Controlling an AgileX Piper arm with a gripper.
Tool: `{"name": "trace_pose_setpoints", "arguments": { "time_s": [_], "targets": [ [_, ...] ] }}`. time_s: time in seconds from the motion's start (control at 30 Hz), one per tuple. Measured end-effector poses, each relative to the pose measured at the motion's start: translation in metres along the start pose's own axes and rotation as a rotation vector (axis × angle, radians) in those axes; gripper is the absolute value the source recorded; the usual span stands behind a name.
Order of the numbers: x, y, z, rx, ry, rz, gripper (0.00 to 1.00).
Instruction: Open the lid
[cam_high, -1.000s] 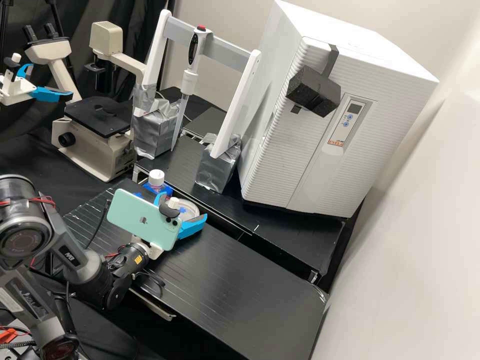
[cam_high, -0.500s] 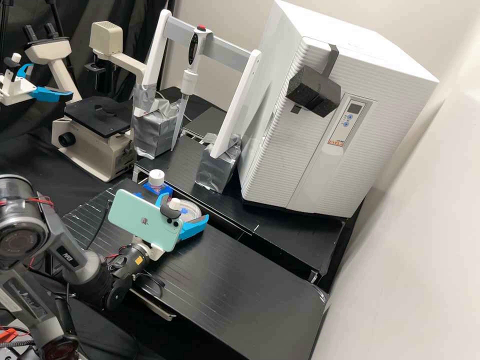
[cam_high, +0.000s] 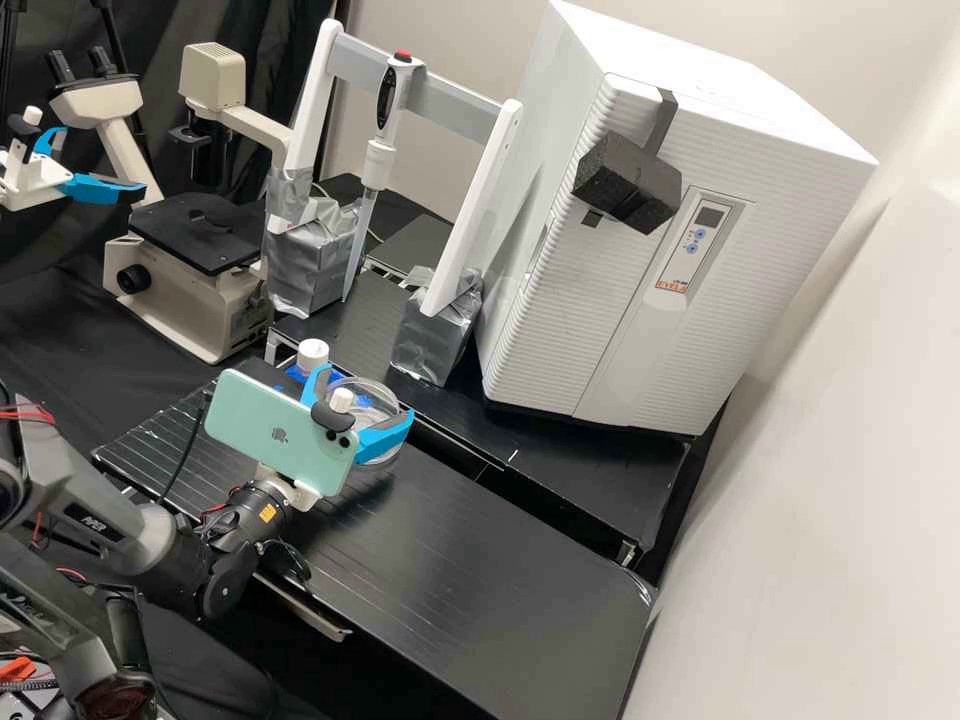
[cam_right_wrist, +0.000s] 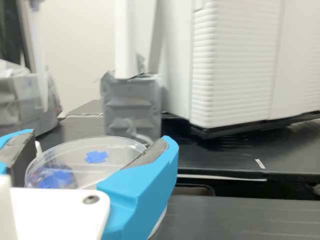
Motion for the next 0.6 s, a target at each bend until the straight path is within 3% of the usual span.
{"name": "trace_pose_setpoints", "arguments": {
  "time_s": [0.27,0.6],
  "targets": [
    [0.003,0.022,0.009,0.021,-0.047,0.096,0.0],
    [0.01,0.037,0.041,0.072,-0.172,0.129,0.0]
  ]
}}
